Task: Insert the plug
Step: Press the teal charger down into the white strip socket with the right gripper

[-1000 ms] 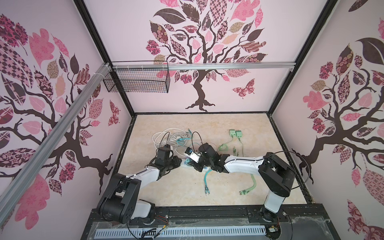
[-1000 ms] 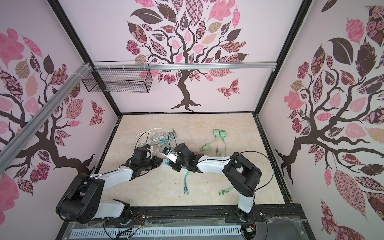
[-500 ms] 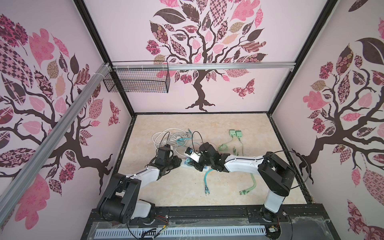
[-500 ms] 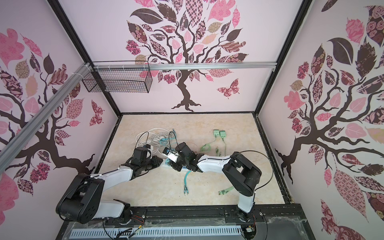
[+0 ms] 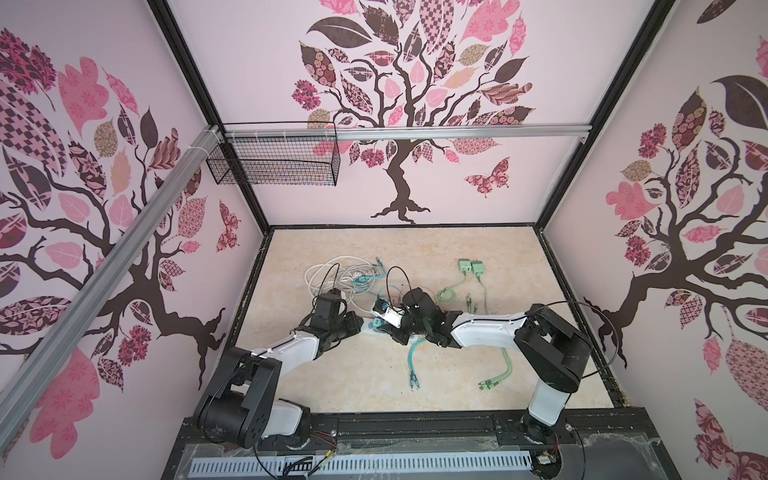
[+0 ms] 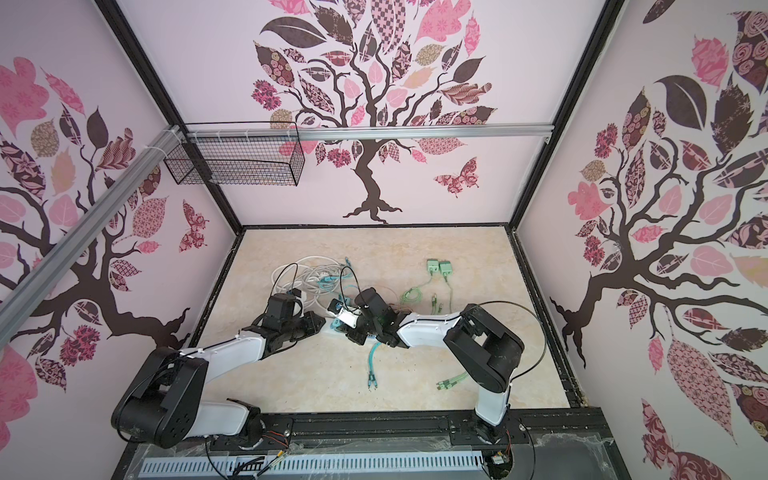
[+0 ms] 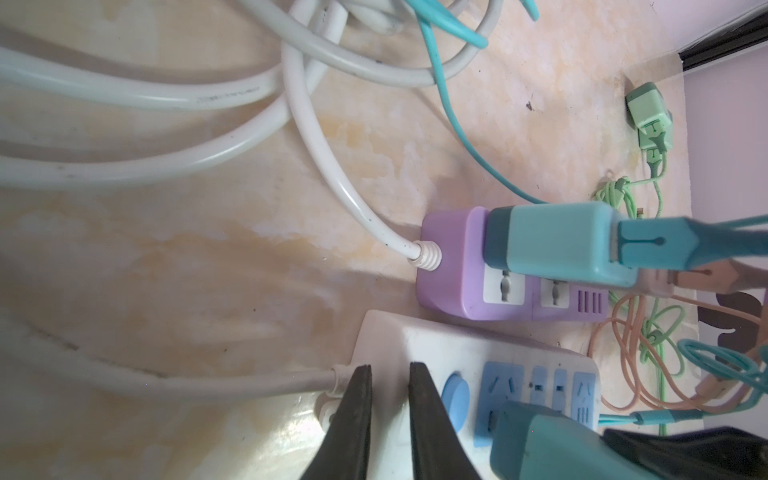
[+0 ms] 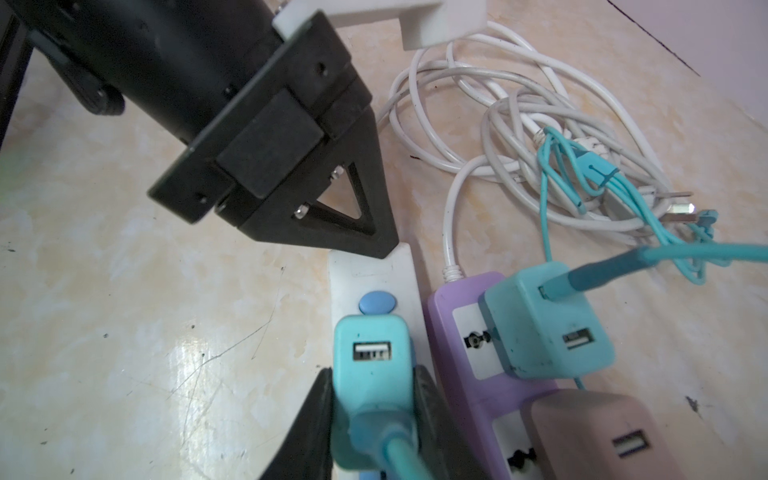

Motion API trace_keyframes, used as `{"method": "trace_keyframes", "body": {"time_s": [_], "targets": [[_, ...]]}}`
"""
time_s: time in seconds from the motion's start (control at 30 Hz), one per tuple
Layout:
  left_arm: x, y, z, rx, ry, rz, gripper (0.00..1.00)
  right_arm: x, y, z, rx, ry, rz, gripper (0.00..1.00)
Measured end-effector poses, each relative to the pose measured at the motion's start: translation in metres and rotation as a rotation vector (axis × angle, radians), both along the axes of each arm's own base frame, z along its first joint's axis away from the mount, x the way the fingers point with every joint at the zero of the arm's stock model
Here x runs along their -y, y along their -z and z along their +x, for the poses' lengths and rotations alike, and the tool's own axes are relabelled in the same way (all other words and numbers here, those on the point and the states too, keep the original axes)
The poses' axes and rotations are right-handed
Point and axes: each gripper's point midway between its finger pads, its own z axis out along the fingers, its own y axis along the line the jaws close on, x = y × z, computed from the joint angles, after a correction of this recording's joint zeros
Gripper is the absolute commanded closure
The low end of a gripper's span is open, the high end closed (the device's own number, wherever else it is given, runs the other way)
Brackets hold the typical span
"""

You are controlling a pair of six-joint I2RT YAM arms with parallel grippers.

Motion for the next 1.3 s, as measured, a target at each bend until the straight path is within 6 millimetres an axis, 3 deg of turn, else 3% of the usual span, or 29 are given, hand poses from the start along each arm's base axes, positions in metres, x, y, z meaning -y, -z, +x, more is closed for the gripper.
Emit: {"method": "trace_keyframes", "body": {"time_s": [1.07,1.3], "targets": [[-0.002,-0.001,-0.004,-0.015,0.008,0.013,0.81,0.005,0.013,0.006,-0.142,0.006,-0.06,0.71],[-0.004,-0.015,-0.008,-0.013,0.007,0.016,0.78,0.005,0.015,0.007,-0.161,0.022,-0.049,0.66]]}}
